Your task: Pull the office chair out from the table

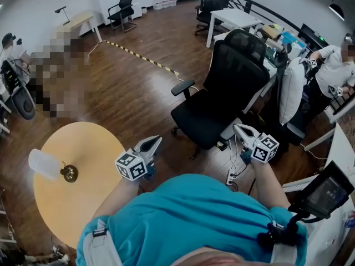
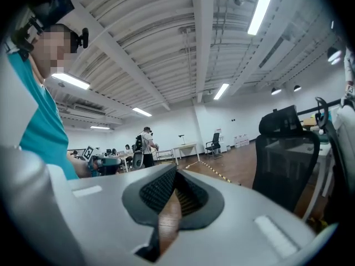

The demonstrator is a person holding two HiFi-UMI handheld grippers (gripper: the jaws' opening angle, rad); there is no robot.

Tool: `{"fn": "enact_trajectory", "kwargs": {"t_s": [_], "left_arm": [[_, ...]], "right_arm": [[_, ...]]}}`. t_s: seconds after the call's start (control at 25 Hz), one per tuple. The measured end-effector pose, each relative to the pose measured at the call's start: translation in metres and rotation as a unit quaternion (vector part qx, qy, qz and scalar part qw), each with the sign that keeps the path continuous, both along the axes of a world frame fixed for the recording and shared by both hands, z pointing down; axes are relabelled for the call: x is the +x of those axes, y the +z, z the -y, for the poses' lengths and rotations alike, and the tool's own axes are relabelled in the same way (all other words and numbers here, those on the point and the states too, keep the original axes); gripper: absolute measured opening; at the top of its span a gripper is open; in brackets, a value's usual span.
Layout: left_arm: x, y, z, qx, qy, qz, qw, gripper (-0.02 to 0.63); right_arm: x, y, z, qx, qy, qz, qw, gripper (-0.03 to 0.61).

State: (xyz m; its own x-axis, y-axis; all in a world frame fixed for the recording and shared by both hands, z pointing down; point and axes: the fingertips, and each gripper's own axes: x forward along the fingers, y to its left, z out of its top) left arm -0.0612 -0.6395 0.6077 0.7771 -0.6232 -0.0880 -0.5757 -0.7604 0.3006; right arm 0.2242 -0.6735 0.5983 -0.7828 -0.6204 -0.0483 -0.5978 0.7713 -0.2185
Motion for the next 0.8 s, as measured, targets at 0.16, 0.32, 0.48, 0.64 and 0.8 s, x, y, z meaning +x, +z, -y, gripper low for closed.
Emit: {"fn": "enact_trajectory", "kwargs": {"t_s": [0.16, 0.32, 0.48, 0.64, 0.8], "left_arm": [[0.031, 0.002, -0.032, 0.004, 0.009, 0.01, 0.9999, 0.026], [0.078, 0.008, -0.066, 0.001, 0.016, 0.012, 0.9998, 0.026], [0.118, 0.024, -0.108, -0.007, 0.02, 0.012, 0.9997, 0.026], [0.136, 0.032, -0.139, -0.019, 0.025, 0.018, 0.9993, 0.026], [0.131, 0.018, -0.174, -0.007, 0.017, 0.024, 0.9995, 0.026]], "right_arm": [[0.025, 0.003, -0.037, 0.004, -0.003, 0.015, 1.0, 0.003], [0.055, 0.014, -0.073, -0.003, -0.006, 0.027, 1.0, 0.003], [0.08, 0.033, -0.109, -0.005, -0.025, 0.038, 0.999, 0.003], [0.09, 0.045, -0.129, -0.018, -0.031, 0.049, 0.998, 0.003], [0.081, 0.039, -0.16, -0.017, -0.044, 0.049, 0.998, 0.003]]}}
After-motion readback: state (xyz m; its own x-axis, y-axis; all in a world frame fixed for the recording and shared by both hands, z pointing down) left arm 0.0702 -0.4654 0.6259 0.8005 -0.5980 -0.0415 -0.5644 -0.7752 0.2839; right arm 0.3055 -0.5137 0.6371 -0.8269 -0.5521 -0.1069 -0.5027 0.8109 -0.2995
